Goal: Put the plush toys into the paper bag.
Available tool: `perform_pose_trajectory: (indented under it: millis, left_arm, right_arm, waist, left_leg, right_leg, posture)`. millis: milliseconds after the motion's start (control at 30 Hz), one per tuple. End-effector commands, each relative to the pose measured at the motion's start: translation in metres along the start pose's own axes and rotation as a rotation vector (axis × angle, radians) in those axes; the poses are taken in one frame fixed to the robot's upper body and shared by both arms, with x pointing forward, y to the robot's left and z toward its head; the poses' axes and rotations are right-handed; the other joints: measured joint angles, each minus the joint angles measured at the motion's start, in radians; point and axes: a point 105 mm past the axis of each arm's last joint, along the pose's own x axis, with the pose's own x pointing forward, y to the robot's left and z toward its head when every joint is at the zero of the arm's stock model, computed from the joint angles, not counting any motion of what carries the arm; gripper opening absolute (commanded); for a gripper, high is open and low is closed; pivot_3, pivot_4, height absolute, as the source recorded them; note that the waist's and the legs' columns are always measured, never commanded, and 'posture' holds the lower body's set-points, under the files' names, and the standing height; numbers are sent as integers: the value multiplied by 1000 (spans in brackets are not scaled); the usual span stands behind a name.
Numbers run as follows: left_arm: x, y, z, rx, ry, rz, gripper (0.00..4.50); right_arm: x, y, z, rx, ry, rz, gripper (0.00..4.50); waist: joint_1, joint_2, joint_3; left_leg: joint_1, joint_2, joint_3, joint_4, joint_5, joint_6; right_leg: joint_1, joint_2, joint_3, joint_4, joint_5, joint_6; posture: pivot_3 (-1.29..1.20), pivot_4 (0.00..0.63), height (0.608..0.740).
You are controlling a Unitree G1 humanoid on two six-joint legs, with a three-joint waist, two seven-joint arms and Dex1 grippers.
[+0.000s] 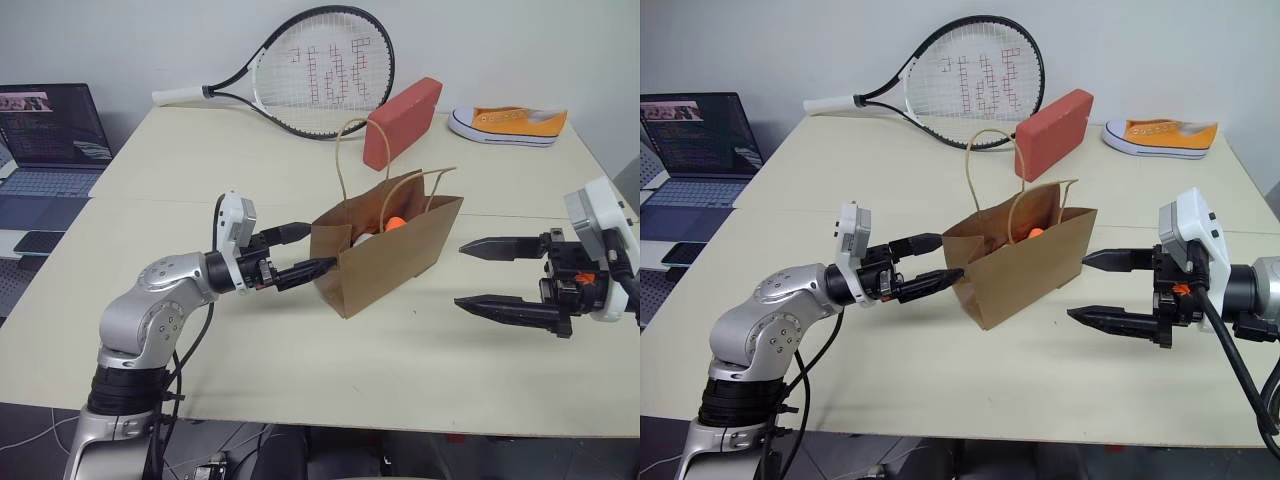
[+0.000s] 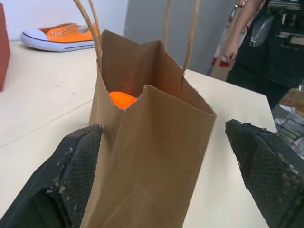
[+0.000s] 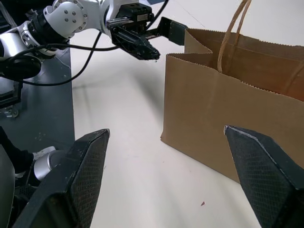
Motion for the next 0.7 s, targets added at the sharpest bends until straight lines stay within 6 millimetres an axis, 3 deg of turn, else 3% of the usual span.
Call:
perform_pose_trajectory:
  millis: [33,500,700]
  left_arm:
    - [2,-7,6,32,-3,-43,4424]
    - [23,-11,-12,103,52,-3,4424]
    - [31,-1,-13,128,-6,112,4424]
  right_arm:
    - [-4,1,7,-31,-9,-3,4035]
    - [-2,1,6,-34,-6,0,4035]
    - [-1,-3,3,-74,3,-34,4035]
  waist:
    - [0,0,0]
    - [1,0,0]
    - [2,0,0]
  left_leg:
    - [0,0,0,0,0,0]
    - [0,0,0,0,0,0]
    - [0,0,0,0,0,0]
  right_leg:
    - [0,0,0,0,0,0]
    - [0,0,0,0,0,0]
    - [0,0,0,0,0,0]
  posture:
    - [0,150,740]
    - [0,150,740]
    - [0,150,740]
